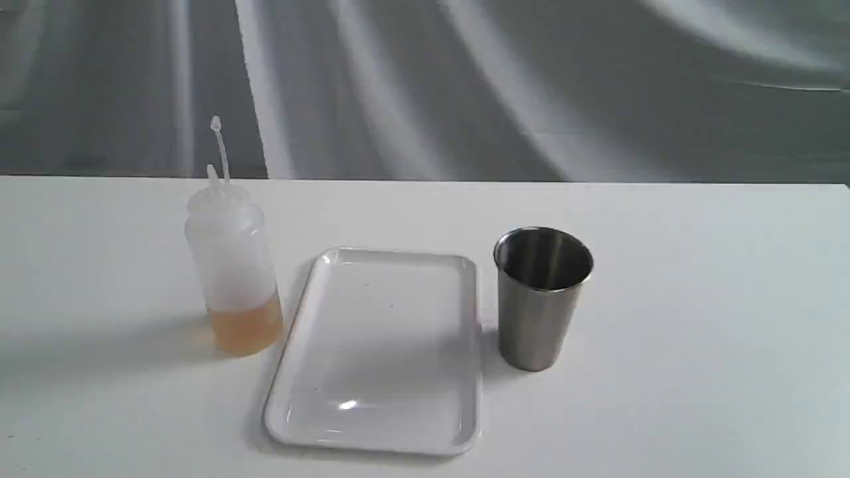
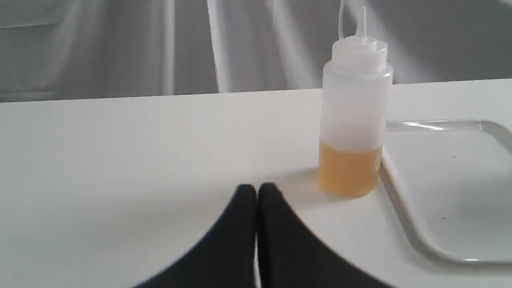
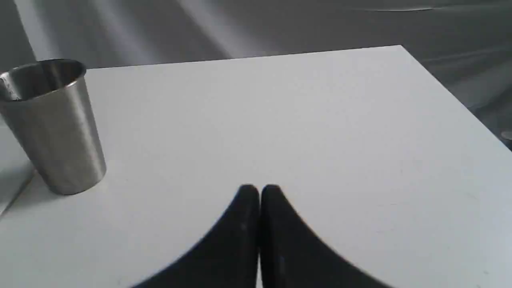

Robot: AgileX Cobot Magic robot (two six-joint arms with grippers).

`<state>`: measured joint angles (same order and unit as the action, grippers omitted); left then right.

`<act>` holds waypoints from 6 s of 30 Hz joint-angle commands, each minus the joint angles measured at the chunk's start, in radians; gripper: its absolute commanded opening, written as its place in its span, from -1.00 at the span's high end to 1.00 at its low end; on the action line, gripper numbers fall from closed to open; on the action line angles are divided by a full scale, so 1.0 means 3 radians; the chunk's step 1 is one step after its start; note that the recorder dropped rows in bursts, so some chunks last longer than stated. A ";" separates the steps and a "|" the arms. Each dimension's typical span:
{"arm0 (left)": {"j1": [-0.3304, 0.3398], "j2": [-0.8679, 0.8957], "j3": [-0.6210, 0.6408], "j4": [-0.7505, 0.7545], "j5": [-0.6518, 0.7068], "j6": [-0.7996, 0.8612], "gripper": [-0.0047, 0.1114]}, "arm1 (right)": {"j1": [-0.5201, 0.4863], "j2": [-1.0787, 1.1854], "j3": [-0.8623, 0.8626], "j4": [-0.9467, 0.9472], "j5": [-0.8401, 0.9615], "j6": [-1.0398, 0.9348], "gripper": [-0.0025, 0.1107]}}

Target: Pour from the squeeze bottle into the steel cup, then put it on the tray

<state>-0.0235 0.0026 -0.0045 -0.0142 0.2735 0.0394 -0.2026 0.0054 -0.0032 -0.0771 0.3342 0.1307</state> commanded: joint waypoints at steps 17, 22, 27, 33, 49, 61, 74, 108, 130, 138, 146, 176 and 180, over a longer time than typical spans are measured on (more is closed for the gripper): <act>0.0005 -0.0009 0.0015 -0.0004 -0.0025 -0.0009 0.92 | -0.0025 -0.0018 0.0011 0.0010 -0.0006 0.0004 0.96; 0.0005 -0.0009 0.0015 -0.0004 -0.0025 -0.0009 0.92 | -0.0025 -0.0018 0.0011 0.0010 -0.0006 0.0004 0.96; 0.0005 -0.0009 0.0015 -0.0004 -0.0025 -0.0016 0.92 | -0.0025 -0.0018 0.0011 0.0010 -0.0006 0.0004 0.96; 0.0005 -0.0009 0.0015 -0.0004 -0.0025 -0.0016 0.92 | -0.0025 -0.0018 0.0011 0.0010 -0.0006 0.0004 0.96; 0.0005 -0.0009 0.0015 -0.0004 -0.0025 -0.0016 0.92 | -0.0025 -0.0018 0.0011 0.0010 -0.0850 0.0003 0.96; 0.0005 -0.0009 0.0015 -0.0004 -0.0025 -0.0010 0.92 | -0.0025 -0.0018 0.0011 0.0010 -0.2816 0.0279 0.96; 0.0005 -0.0009 0.0015 -0.0004 -0.0025 -0.0015 0.92 | -0.0025 -0.0018 0.0011 0.0074 -0.2928 0.0574 0.96; 0.0005 -0.0009 0.0015 -0.0004 -0.0025 -0.0009 0.92 | -0.0018 0.0022 -0.1877 -0.3808 -0.2664 0.5906 0.96; 0.0005 -0.0009 0.0015 -0.0004 -0.0025 -0.0015 0.92 | -0.0018 0.1421 -0.3787 -0.4073 -0.2663 0.6521 0.96; 0.0005 -0.0009 0.0015 -0.0004 -0.0025 -0.0009 0.92 | -0.0018 0.1864 -0.3836 -0.4103 -0.2455 0.6521 0.96; 0.0005 -0.0009 0.0015 -0.0004 -0.0025 -0.0017 0.92 | -0.0018 0.2559 -0.3836 -0.4133 -0.2759 0.6521 0.96; 0.0005 -0.0009 0.0015 -0.0004 -0.0025 -0.0015 0.92 | -0.0018 0.3018 -0.3836 -0.3713 -0.2557 0.6521 0.96; 0.0005 -0.0009 0.0015 -0.0004 -0.0025 -0.0009 0.92 | -0.0018 0.3055 -0.3836 -0.3416 -0.2340 0.6220 0.96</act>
<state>-0.0235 0.0026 -0.0045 -0.0142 0.2735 0.0394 -0.2026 0.9129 -1.1501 -1.1512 -0.4002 2.0509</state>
